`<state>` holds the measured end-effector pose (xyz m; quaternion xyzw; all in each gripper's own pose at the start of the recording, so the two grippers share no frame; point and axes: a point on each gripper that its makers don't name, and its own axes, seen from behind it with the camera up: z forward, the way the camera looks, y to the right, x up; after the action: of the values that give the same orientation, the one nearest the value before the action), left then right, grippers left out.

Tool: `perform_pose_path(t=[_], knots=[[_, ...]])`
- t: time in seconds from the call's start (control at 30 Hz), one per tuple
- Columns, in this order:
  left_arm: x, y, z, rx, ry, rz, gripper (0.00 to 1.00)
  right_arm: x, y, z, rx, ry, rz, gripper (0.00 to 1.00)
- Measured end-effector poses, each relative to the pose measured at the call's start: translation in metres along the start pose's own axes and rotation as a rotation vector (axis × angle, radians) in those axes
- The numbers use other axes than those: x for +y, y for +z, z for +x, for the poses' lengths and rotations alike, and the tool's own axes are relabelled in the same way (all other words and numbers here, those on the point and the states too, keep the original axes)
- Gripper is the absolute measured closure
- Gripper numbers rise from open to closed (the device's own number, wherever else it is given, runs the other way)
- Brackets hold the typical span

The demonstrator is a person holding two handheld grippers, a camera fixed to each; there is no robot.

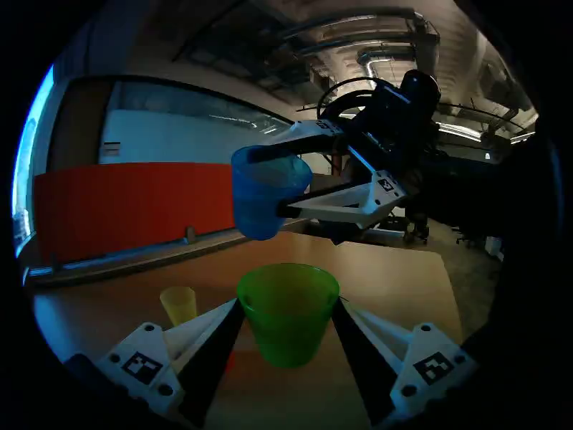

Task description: Pour water

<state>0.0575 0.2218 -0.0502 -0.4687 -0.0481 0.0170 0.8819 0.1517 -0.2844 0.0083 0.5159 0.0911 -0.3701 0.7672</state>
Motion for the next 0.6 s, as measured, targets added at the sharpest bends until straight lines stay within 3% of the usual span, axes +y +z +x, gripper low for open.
perform_pose_path(t=[0.6], knots=[[-0.0001, -0.0010, 0.0009, 0.007, -0.001, 0.001, 0.15, 0.0013, 0.0055, 0.0012, -0.026, -0.115, 0.006, 0.09]])
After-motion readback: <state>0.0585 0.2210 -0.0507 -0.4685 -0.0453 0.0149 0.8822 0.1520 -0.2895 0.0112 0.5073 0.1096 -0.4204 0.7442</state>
